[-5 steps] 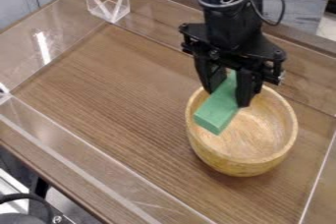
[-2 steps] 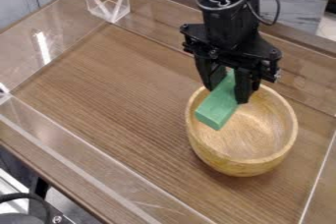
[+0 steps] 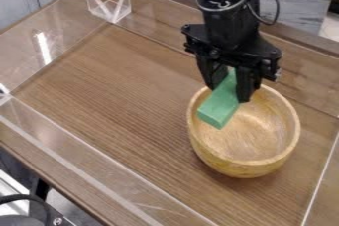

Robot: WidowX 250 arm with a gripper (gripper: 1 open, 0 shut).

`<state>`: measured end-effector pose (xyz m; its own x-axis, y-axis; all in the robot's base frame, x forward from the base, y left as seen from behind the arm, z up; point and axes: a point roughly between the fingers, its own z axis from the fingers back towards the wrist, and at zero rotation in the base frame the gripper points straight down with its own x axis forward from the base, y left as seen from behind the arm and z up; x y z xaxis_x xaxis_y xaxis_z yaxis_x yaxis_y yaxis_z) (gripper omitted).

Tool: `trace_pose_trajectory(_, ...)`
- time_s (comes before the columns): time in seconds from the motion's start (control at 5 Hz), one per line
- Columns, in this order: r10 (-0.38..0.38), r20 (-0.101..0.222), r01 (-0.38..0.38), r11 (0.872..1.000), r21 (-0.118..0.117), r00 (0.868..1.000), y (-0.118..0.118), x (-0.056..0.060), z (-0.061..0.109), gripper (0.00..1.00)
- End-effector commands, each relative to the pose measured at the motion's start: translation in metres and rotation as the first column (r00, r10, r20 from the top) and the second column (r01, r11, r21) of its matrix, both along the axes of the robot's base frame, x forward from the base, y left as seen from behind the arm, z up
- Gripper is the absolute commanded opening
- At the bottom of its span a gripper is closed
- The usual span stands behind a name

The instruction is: Put the green block in the brown bowl

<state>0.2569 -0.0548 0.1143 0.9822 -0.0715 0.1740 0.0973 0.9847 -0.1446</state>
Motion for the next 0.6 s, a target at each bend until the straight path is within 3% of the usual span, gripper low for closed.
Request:
trace_pose_trajectory(0.0, -0.003, 0.048, 0.004, 1.0, -0.006, 0.999, 0.0031, 0.009, 0.0079, 0.0)
trace_pose_trajectory(0.4, -0.008, 0.06, 0.009, 1.0, -0.01, 0.998, 0.0055, 0.0129, 0.0056, 0.0)
